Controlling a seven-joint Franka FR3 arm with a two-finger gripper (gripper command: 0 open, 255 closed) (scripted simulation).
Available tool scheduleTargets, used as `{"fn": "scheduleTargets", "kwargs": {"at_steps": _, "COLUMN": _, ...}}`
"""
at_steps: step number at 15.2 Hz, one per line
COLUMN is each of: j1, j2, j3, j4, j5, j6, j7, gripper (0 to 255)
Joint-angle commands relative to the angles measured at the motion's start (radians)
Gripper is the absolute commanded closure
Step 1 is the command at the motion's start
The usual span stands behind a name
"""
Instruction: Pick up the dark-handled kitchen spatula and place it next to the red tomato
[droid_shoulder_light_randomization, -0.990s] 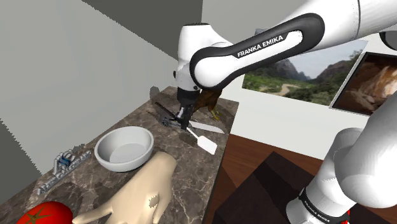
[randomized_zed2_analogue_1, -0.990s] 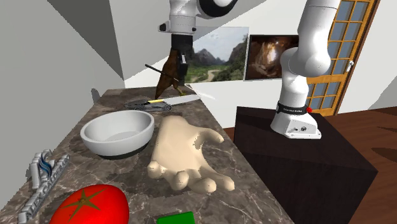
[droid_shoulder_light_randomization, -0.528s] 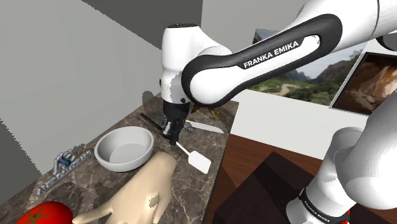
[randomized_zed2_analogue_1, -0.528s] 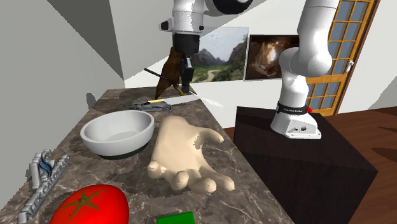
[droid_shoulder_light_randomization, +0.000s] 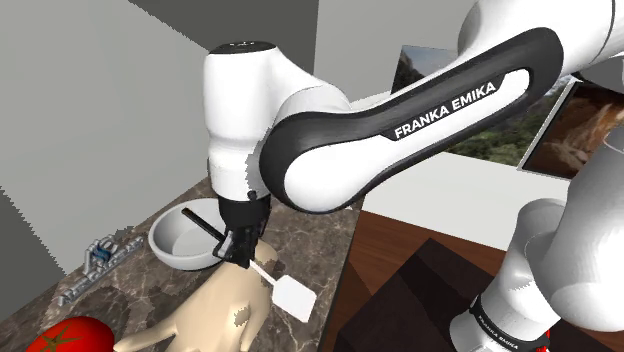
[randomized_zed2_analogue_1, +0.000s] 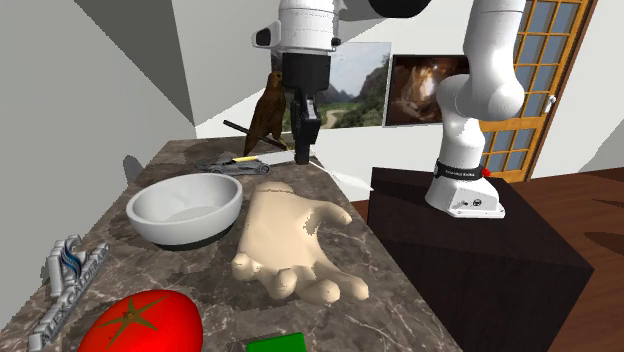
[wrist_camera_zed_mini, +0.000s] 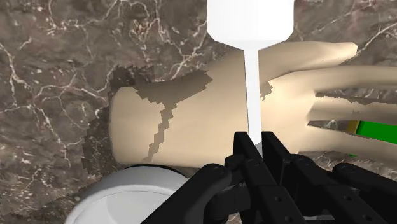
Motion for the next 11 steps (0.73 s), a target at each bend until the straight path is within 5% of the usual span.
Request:
{"fn": "scheduleTargets", "kwargs": {"at_steps": 1, "j1": 0.024, "j2": 0.035, "j3": 0.026, "j4": 0.044, "j5": -0.022, "j6": -0.013, "j7": 0.062, "gripper": 255}}
{"fn": "scheduleTargets", "kwargs": {"at_steps": 11, "j1": 0.182, "j2": 0.257, "j3": 0.109, "j4": 0.299, "j5": -0.165, "j6": -0.093, "j7": 0.347, "gripper": 255}}
